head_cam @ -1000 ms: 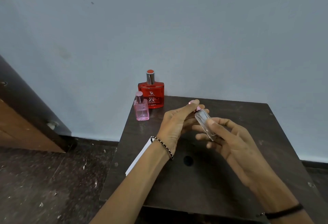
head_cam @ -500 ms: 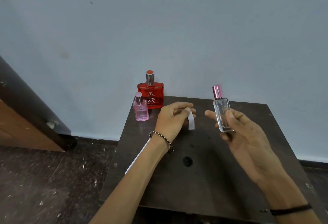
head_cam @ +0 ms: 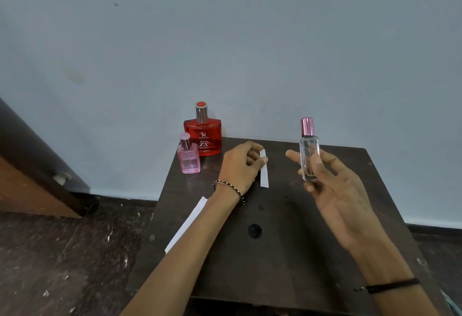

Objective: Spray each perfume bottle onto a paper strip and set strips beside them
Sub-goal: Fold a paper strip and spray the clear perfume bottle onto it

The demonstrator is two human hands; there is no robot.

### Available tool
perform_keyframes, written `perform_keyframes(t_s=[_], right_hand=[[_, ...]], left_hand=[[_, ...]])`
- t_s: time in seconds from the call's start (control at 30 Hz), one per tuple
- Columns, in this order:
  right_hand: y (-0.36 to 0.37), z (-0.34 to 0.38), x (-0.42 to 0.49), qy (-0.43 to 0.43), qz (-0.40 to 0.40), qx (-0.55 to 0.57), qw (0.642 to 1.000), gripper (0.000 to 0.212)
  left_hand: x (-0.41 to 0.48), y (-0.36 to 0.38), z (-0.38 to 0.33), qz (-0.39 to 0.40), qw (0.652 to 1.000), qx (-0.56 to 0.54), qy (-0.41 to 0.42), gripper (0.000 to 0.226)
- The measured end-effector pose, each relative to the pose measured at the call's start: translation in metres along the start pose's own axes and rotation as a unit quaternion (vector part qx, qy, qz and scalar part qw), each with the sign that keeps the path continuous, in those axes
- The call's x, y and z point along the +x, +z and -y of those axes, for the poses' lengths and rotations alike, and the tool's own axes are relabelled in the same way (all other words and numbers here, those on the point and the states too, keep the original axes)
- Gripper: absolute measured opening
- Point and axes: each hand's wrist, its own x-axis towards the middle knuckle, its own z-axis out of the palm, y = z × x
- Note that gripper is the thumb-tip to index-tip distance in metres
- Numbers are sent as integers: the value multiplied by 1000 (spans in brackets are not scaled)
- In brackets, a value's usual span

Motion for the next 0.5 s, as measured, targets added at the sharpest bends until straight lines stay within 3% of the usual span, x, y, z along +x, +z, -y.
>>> perform_keyframes(t_s=[0.23,0.5], right_hand=[[-4,-5,5,5,2,-23,1000,48],[-3,-14,15,-7,0,-95,995,40]], left_hand=[[-1,-4,0,-18,995,75,60,18],[-8,-9,3,70,976,173,116,22]])
